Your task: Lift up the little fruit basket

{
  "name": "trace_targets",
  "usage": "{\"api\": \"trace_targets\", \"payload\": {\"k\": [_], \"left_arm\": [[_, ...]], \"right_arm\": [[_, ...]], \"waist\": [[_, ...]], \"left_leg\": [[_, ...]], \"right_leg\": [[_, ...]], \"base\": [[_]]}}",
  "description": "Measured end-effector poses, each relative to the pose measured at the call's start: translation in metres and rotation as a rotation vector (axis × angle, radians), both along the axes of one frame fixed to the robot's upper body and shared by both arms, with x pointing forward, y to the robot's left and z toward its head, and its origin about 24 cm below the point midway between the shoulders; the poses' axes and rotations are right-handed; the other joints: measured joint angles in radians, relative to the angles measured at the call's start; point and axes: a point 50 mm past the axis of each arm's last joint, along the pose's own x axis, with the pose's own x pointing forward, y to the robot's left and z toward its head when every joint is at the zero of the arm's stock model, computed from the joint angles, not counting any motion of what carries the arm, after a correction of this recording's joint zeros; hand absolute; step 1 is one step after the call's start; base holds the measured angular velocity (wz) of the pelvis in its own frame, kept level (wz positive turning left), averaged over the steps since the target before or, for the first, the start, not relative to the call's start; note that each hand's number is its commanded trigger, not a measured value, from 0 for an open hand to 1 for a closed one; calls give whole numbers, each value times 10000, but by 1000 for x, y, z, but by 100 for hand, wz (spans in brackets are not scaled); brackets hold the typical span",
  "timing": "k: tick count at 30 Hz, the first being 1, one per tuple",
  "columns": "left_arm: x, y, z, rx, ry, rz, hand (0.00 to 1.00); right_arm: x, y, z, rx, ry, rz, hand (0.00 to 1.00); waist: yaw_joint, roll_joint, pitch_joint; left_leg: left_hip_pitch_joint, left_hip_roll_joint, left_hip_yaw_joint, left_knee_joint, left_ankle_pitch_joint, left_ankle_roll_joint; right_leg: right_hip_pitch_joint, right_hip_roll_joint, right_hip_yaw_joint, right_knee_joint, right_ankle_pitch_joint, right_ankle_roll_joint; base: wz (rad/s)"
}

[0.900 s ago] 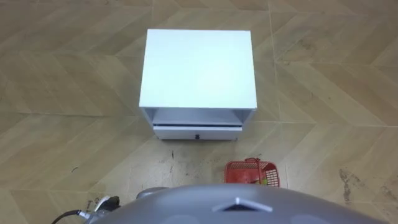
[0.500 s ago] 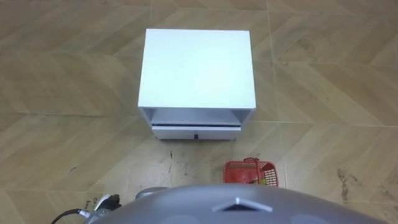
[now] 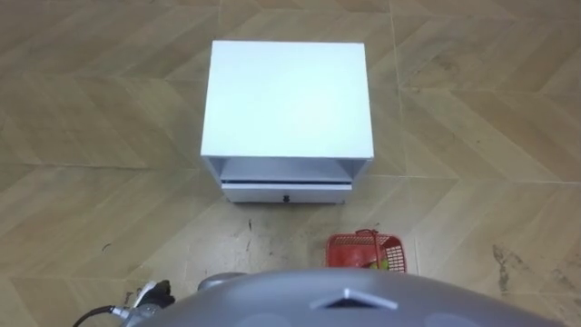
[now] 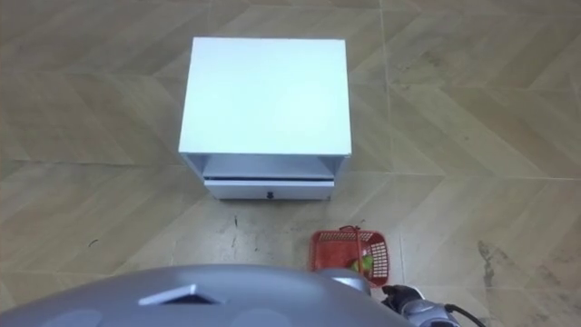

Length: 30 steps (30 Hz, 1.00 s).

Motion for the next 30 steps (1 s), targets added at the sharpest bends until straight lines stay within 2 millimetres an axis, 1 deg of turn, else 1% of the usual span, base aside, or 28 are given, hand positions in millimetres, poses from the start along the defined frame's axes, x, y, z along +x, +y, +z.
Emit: {"api": "trace_targets", "payload": {"k": [5,7,8,10,11,13,14,15,16,17,18,19,20,21,22,23,24,25,26,27,28,29,30], "left_arm": [[0,0,0,-5,6,1,0],[1,-1,0,-41,-32,-10,0],[3,-1,0,-92,-82,-35,0],[5,-1,0,-173,-172,-81,0],[9,-1,0,-217,-290,-108,0],[14,0,0,-240,-521,-179,0],[16,1,1,-217,-643,-228,0],[17,3,1,-210,-666,-249,0],[17,3,1,-236,-679,-269,0],[19,2,1,-291,-725,-289,0],[19,2,0,-322,-795,-282,0],[19,2,1,-334,-836,-252,0],[20,4,1,-313,-920,-176,0],[23,7,2,-217,-1033,-213,0],[23,9,3,-173,-1080,-248,0],[23,13,4,-110,-1107,-274,0],[27,15,5,-79,-1254,-195,0],[31,16,5,-57,-1349,-176,0],[36,19,6,12,-1515,-148,0],[43,22,8,143,-1670,-200,0],[48,23,9,237,-1795,-245,0],[61,25,11,389,-2170,-258,0],[78,24,14,469,-2670,-206,0]], "right_arm": [[1,0,0,-109,-58,1,0],[3,0,0,-153,-135,-65,0],[4,-2,0,-220,-204,-196,0],[7,-3,1,-333,-347,-345,0],[10,-5,1,-418,-521,-459,0],[16,-6,2,-586,-737,-427,0],[20,-7,3,-640,-884,-351,0],[22,-8,3,-718,-979,-315,0],[23,-9,4,-763,-1045,-312,0],[26,-13,5,-843,-1177,-321,0],[31,-15,7,-909,-1348,-266,0],[34,-16,7,-944,-1447,-217,0],[38,-17,9,-1000,-1615,-201,0],[39,-16,9,-1011,-1654,-332,0],[39,-16,9,-984,-1693,-428,0],[46,-16,10,-1021,-1996,-550,0],[59,-20,14,-1218,-2506,-626,0],[67,-22,16,-1292,-2805,-792,0],[85,-25,20,-1379,-3521,-1170,0],[105,-25,26,-1342,-4280,-1397,0],[117,-22,29,-1263,-4689,-1469,0],[137,-18,35,-1105,-5408,-1672,0],[160,-12,43,-933,-6195,-1681,0]], "waist": [[-13,-21,-7],[-51,-15,-16],[-104,7,-18],[-99,35,-14],[-107,91,-12],[-156,175,28],[-227,128,80],[-260,135,76],[-256,161,59],[-268,207,57],[-264,240,47],[-240,274,53],[-267,381,-9],[-250,213,53],[-244,104,60],[-74,-95,74],[243,-223,47],[337,-240,34],[374,-270,19],[510,-343,17],[554,-420,16],[546,-482,18],[581,-493,87]], "left_leg": [[-67,-35,-4,113,-1,0],[-207,-78,6,229,-24,31],[-319,-130,17,364,-63,89],[-443,-206,138,530,-84,122],[-621,-208,274,706,-170,210],[-855,-226,316,1000,-206,240],[-976,-270,365,1136,-209,246],[-1099,-336,427,1250,-211,257],[-1166,-342,456,1267,-225,285],[-1301,-364,594,1317,-243,335],[-1453,-365,827,1295,-222,413],[-1563,-357,878,1301,-209,479],[-1772,-245,1225,1345,-194,660],[-1869,-243,1629,1500,-249,749],[-1910,-309,1715,1578,-255,761],[-2010,-407,1912,1655,-315,871],[-2418,-386,2042,1985,-348,915],[-2699,-329,2062,2205,-357,929],[-3344,-202,2043,2703,-369,951],[-4080,-100,2029,3291,-374,962],[-4480,-44,2032,3611,-385,982],[-5400,80,1984,4356,-407,1012],[-6308,242,1909,5177,-453,1006]], "right_leg": [[-60,-63,-23,96,-58,9],[-241,-142,-27,397,-198,20],[-400,-214,-24,635,-316,53],[-668,-350,-21,1048,-451,86],[-943,-396,-33,1400,-517,111],[-1283,-517,-205,1946,-536,126],[-1519,-609,-275,2220,-531,124],[-1692,-672,-275,2384,-510,130],[-1783,-677,-271,2424,-487,141],[-1950,-669,-212,2471,-432,205],[-2125,-649,-74,2438,-332,286],[-2188,-624,-11,2399,-249,297],[-2354,-648,-18,2631,-225,293],[-2660,-999,-187,4269,-500,284],[-2702,-1184,-199,5090,-575,328],[-2678,-1497,-105,6515,-611,388],[-2620,-1724,-66,7447,-593,411],[-2552,-1783,-69,7656,-564,440],[-2304,-1871,-148,7632,-520,504],[-2057,-1973,-192,7263,-481,574],[-1928,-2009,-214,7032,-474,603],[-1724,-2117,-381,6417,-487,632],[-1641,-2067,-406,5814,-1252,988]], "base": [[0],[2],[4],[-4],[-8],[-6],[-12],[-18],[-26],[-36],[-39],[-31],[-5],[13],[24],[0],[-10],[-12],[0],[7],[10],[15],[16]]}}
